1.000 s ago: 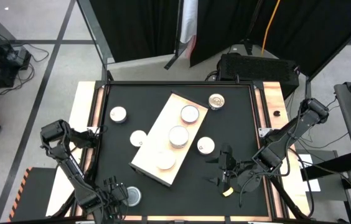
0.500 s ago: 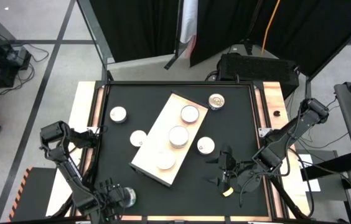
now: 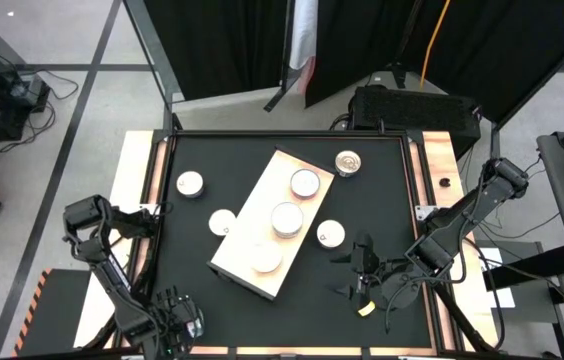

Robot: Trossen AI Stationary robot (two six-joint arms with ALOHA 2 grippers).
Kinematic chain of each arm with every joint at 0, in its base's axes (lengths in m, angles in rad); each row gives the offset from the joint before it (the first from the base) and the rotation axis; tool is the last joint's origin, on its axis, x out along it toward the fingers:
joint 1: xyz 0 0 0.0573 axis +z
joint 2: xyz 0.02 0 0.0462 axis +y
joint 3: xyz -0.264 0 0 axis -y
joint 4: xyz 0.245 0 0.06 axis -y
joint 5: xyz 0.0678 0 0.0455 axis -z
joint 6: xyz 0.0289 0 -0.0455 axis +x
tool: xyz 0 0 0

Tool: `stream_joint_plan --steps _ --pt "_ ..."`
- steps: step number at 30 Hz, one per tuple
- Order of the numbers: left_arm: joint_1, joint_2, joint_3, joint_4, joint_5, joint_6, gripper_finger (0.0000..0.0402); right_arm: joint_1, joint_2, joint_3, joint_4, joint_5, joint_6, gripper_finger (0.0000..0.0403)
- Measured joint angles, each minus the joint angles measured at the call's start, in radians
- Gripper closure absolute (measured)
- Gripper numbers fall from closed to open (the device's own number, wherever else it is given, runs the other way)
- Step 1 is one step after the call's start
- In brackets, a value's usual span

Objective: Stack canned seafood by type on shelf
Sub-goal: Stack the green tuna can on top of the other green tuna cans on the shelf

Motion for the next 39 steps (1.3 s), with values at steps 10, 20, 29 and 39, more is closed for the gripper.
stream_joint_plan --steps 10,20,29,39 --pt "-0.018 0.000 0.001 -0.004 0.058 -0.010 0.0398 0.000 0.000 0.000 0.000 -0.001 0.000 0.0090" --pt "-0.086 -0.075 0.100 -0.005 0.117 0.019 0.0398 0.000 0.000 0.000 -0.001 -0.001 0.000 0.0090" --pt "-0.045 -0.121 0.236 -0.155 -0.126 0.398 0.0383 0.000 0.000 0.000 -0.001 0.000 0.003 0.0090" --pt "0.043 -0.124 0.271 -0.383 0.000 0.311 0.0366 0.000 0.000 0.000 -0.001 0.004 0.018 0.0090"
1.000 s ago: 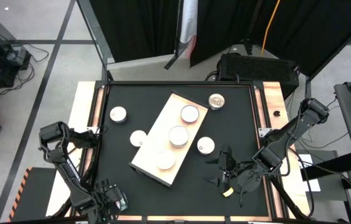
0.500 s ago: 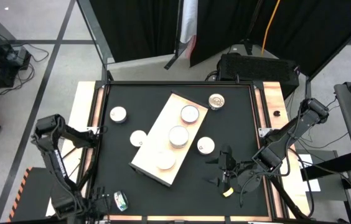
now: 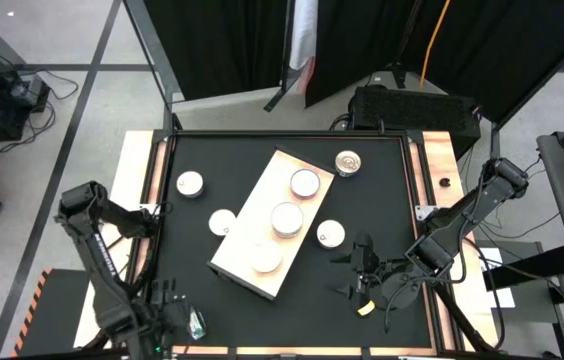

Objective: Stack canned seafood by type on shelf
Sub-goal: Stack the green tuna can on top of the other green tuna cans on the shelf

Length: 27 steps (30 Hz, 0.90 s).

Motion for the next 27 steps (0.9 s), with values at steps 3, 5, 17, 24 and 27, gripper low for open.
stream_joint_plan --steps 3,5,17,24,27 --pt "-0.019 0.000 0.000 0.000 0.003 0.005 0.0365 0.000 0.000 0.000 0.000 0.000 -0.008 0.0090" --pt "-0.024 0.000 0.000 0.007 0.012 -0.004 0.0365 0.000 0.000 0.000 0.000 -0.001 -0.013 0.0090" --pt "-0.081 -0.005 0.000 0.032 0.049 0.171 0.0290 0.000 0.000 0.000 -0.002 -0.004 -0.022 0.0090" --pt "-0.073 -0.016 0.026 0.047 -0.096 0.609 0.0156 0.000 0.000 0.000 -0.001 -0.003 -0.019 0.0090" --pt "-0.070 -0.016 0.026 0.035 -0.160 0.777 0.0133 0.000 0.000 0.000 -0.001 -0.002 -0.018 0.0090"
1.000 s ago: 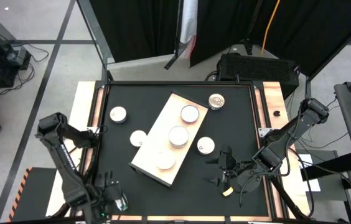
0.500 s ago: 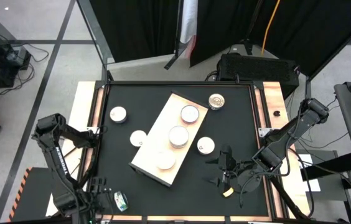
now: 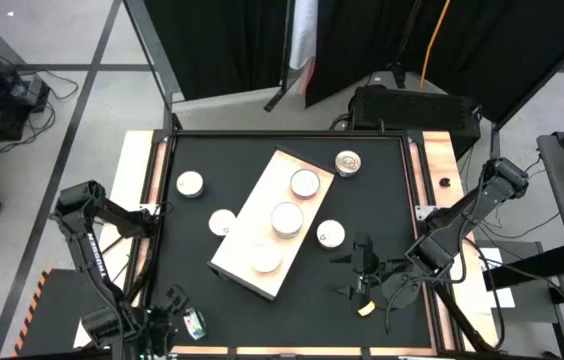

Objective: Stack canned seafood by type on shelf
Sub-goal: Stack the green tuna can on top of the other green tuna cans on the shelf

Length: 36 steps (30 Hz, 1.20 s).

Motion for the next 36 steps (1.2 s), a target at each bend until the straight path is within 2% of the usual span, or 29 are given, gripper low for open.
stream_joint_plan --steps 7,13,23,36 --pt "0.061 0.004 0.000 0.021 0.028 0.130 0.0127 0.000 0.000 0.000 -0.007 0.001 0.016 0.0090" --pt "0.088 0.009 -0.013 0.052 0.110 0.186 0.0127 0.000 0.000 0.000 -0.007 0.001 0.006 0.0090" --pt "0.098 0.062 -0.014 0.087 0.135 0.297 0.0127 0.000 0.000 0.000 -0.007 -0.002 -0.004 0.0090" --pt "0.099 0.122 -0.042 0.083 0.155 0.305 0.0127 0.000 0.000 0.000 -0.007 -0.003 -0.002 0.0090"
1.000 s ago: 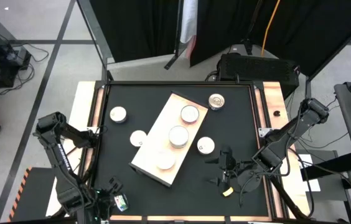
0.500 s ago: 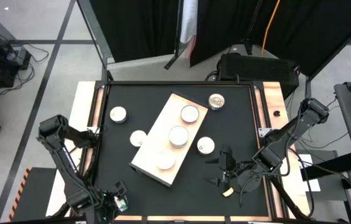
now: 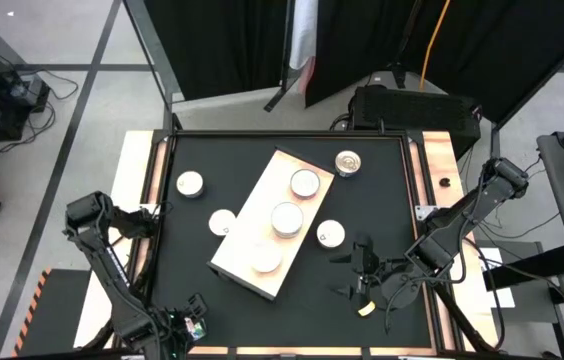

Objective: Stack canned seafood by type on shelf
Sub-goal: Stack the green tuna can on top of the other green tuna cans on the shelf

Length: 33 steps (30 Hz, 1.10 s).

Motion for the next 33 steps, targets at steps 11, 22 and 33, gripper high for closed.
stream_joint_plan --steps 11,22,33 --pt "0.039 -0.002 -0.057 0.085 0.027 -0.002 0.0156 0.000 0.000 0.000 0.001 0.000 0.000 0.0090" --pt "0.046 -0.002 -0.061 0.074 0.084 0.001 0.0241 0.000 0.000 0.000 0.000 -0.003 -0.004 0.0090" --pt "0.046 -0.009 -0.033 0.069 0.082 -0.056 0.0254 0.000 0.000 0.000 0.000 -0.003 -0.005 0.0090"
